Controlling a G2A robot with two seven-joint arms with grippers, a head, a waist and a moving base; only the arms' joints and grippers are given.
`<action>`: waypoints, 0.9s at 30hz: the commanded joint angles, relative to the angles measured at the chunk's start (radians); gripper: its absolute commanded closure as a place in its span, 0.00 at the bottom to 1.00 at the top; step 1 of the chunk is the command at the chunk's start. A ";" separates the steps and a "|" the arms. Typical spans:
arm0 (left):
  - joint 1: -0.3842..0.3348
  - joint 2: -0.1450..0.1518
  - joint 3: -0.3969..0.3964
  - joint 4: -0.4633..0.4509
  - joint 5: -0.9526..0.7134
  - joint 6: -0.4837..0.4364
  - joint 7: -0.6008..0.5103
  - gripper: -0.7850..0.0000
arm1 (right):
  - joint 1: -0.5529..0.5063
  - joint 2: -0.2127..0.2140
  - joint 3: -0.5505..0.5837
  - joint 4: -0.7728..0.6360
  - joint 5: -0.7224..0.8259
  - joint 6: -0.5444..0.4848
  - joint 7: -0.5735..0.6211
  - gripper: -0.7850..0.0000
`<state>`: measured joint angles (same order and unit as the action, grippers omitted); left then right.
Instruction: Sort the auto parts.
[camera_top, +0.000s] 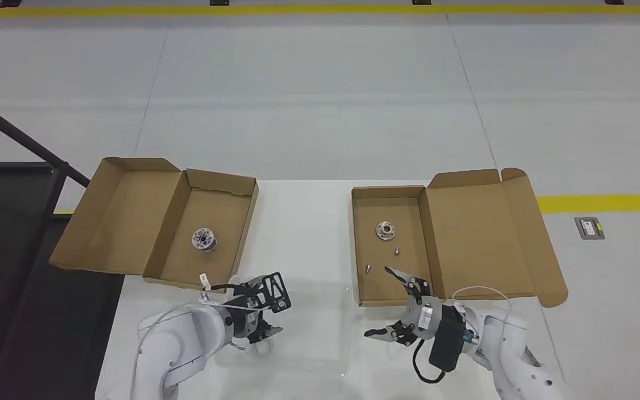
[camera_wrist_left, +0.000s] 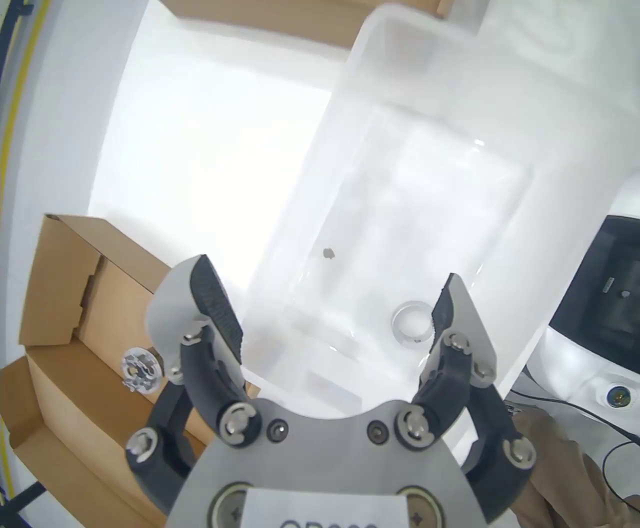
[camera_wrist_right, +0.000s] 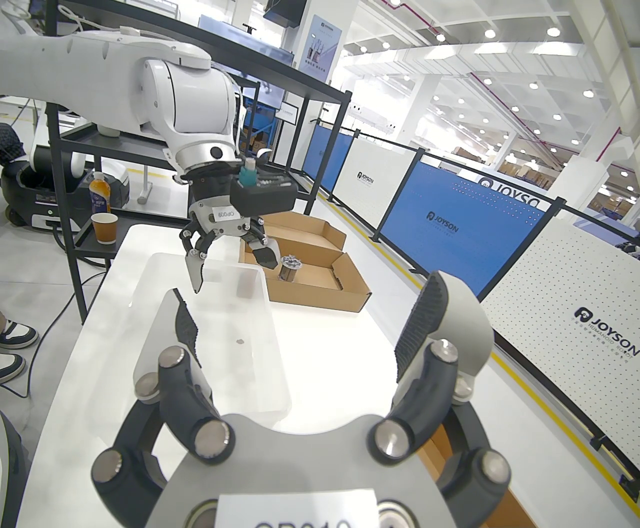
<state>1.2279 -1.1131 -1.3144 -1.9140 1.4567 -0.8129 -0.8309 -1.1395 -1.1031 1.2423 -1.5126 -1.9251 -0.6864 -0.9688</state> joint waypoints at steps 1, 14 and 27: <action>0.005 0.004 0.011 -0.004 0.028 -0.038 -0.028 0.00 | 0.000 0.000 0.000 0.000 0.000 0.000 0.000 0.00; -0.030 0.041 0.096 0.108 0.047 -0.139 -0.037 0.27 | 0.000 0.000 0.000 0.000 0.000 0.000 0.000 0.00; -0.128 0.057 0.239 0.232 0.022 -0.088 -0.088 0.54 | 0.000 0.000 0.000 0.000 0.000 0.000 0.000 0.00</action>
<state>1.1059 -1.0577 -1.0856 -1.6890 1.4840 -0.9003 -0.9200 -1.1395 -1.1031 1.2423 -1.5126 -1.9251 -0.6864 -0.9688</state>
